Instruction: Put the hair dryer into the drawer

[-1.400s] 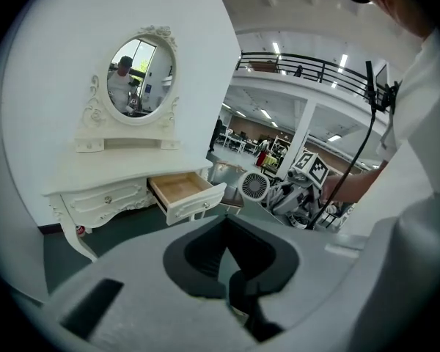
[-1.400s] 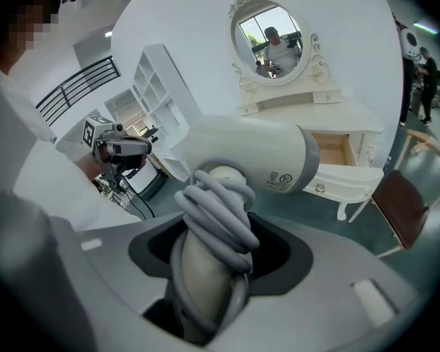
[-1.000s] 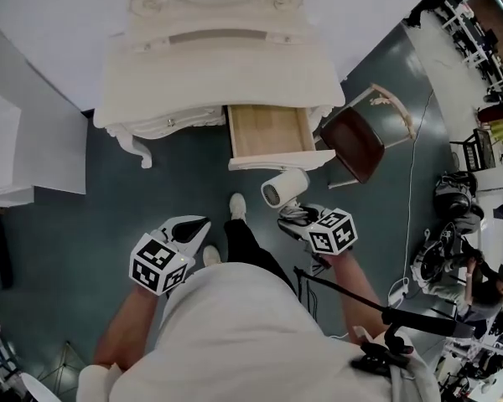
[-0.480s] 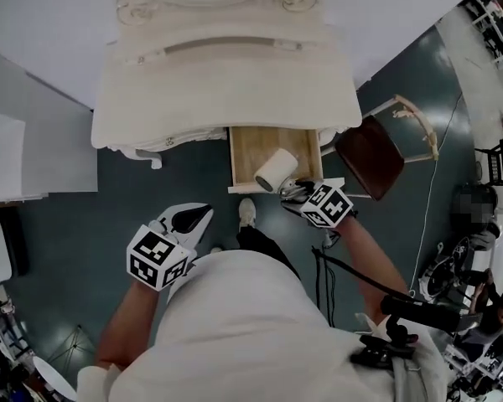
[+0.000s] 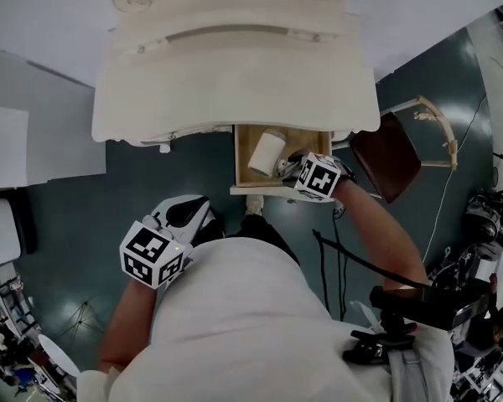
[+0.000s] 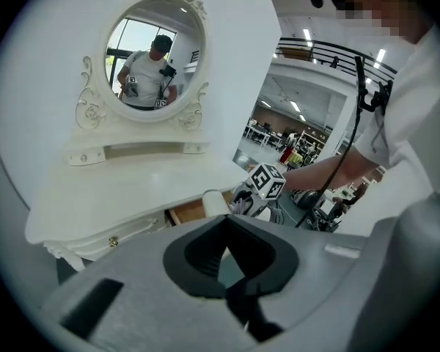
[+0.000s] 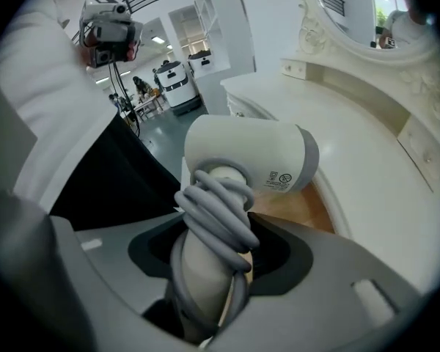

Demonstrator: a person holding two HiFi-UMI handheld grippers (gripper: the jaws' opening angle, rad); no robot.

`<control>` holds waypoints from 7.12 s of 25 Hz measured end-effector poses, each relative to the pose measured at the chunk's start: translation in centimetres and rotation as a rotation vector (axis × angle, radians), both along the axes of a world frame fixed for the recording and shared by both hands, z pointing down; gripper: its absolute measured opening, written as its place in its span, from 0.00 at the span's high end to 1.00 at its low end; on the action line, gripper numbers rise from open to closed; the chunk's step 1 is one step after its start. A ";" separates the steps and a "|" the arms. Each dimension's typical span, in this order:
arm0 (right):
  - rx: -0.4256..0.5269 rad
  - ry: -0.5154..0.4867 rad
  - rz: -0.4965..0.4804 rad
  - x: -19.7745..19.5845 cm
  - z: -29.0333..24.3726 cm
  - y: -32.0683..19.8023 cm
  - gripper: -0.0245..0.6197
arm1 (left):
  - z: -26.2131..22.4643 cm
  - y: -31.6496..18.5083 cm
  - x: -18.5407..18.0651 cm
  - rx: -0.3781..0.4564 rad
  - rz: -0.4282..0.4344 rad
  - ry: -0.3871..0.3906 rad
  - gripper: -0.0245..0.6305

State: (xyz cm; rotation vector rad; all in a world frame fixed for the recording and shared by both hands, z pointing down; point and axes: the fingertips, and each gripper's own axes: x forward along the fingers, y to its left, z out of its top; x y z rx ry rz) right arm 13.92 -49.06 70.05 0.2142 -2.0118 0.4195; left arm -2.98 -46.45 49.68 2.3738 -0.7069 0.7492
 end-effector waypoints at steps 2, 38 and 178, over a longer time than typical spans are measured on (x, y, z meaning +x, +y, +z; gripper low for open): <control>0.009 0.026 -0.060 0.0 1.1 -0.6 0.60 | -0.2 -0.7 -0.4 0.003 -0.017 -0.008 0.97; 0.157 0.094 -0.327 -1.8 12.7 -5.6 0.60 | 2.4 -3.2 -2.9 -0.084 -0.156 -0.079 0.97; 0.254 -0.197 0.209 -23.4 -11.7 21.5 0.96 | 1.5 19.3 -16.7 0.037 -0.009 0.113 0.97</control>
